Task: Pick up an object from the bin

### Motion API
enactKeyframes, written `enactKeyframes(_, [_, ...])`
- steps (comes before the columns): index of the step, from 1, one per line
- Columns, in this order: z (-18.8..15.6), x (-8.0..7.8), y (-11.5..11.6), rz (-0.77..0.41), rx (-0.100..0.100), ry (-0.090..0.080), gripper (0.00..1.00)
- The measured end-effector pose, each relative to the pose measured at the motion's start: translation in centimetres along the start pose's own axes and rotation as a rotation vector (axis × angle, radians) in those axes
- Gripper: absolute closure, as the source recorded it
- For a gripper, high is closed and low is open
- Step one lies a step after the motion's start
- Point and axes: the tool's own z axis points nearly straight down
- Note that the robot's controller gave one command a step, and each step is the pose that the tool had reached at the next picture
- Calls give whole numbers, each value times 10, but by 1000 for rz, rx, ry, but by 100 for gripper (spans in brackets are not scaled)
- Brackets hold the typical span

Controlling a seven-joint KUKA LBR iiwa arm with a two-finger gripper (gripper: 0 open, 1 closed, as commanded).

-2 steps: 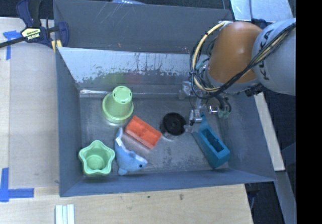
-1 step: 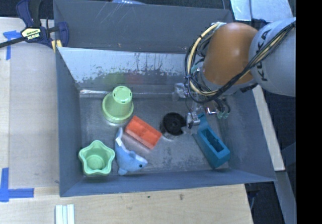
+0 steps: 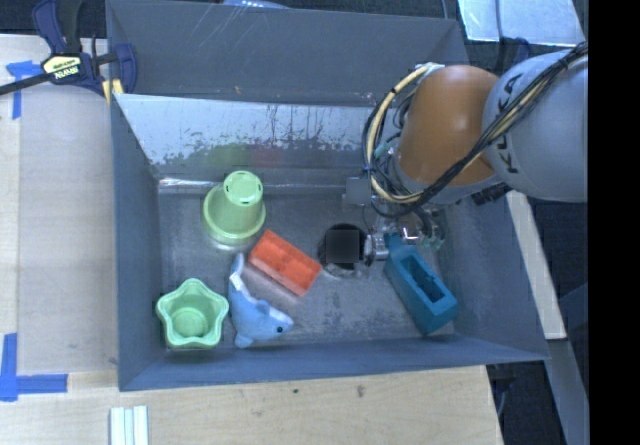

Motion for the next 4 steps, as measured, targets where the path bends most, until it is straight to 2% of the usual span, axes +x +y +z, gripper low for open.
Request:
enactKeyframes(1, [20, 2, 1, -118, 5, -9, 100])
enactKeyframes(4, [10, 1, 1, -117, 6, -15, 100])
